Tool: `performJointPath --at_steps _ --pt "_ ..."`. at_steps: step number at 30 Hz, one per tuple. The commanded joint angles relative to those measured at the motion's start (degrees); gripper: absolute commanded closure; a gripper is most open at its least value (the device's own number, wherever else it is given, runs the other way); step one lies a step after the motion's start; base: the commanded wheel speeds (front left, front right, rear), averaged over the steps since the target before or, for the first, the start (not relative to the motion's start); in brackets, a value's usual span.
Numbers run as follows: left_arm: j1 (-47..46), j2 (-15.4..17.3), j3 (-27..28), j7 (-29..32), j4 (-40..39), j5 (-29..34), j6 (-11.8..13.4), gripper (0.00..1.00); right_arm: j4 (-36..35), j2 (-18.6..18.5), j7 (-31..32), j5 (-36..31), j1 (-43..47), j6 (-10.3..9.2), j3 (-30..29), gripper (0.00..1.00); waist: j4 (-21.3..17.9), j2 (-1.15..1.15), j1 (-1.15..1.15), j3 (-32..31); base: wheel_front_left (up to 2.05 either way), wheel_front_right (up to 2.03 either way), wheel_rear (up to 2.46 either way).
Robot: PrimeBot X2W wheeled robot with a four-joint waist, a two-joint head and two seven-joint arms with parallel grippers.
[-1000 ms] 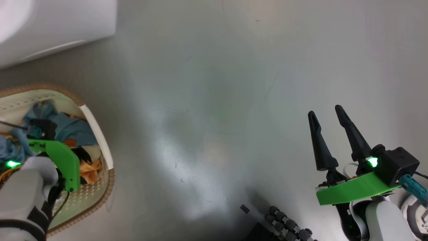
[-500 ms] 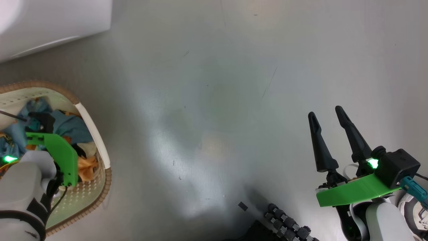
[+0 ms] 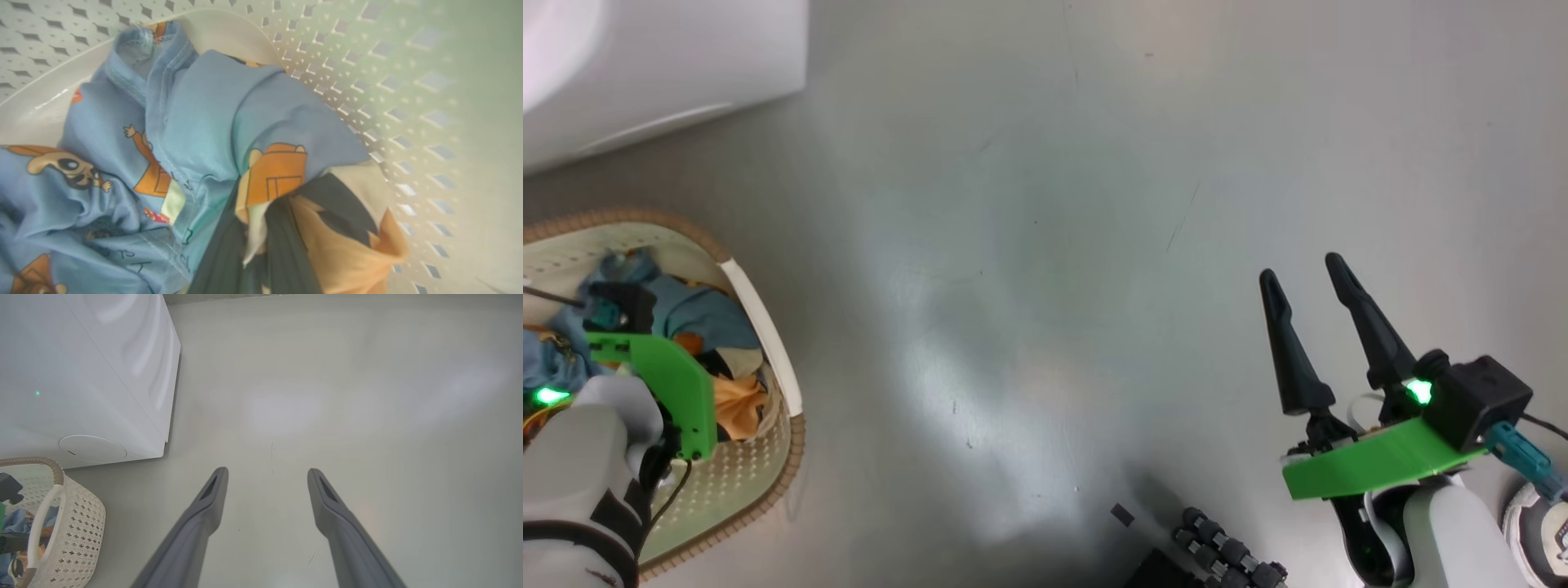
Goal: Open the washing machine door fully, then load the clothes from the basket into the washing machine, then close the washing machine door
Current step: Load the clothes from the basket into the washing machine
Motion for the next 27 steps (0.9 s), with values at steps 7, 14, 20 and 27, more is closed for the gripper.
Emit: performJointPath --at_steps 7,14,20,27 --pt "4.5 0.0 0.0 -2.6 -1.3 -2.4 -0.1 1.0 0.1 -0.6 0.2 -1.2 -1.4 0.09 1.0 0.0 2.5 0.0 0.0 -4.4 0.0 0.0 0.0" --pt "7.2 -2.1 -0.5 -5.5 -2.7 -5.2 -0.1 1.0 0.5 -0.6 1.6 -2.7 -2.3 0.09 0.7 0.0 7.1 0.0 0.0 -9.5 0.0 0.0 0.0" --pt "9.4 -3.6 -1.8 -10.1 -4.0 -6.4 -0.1 1.0 0.6 -0.6 3.2 -4.3 -2.5 0.09 0.2 0.0 11.9 0.0 0.0 -14.5 0.0 0.0 0.0" --pt "12.9 -5.8 -2.1 -15.0 -6.1 -9.6 -0.1 1.0 0.5 -0.6 5.1 -5.6 -1.9 0.09 -0.4 0.0 17.1 0.0 0.0 -20.5 0.0 0.0 0.0"
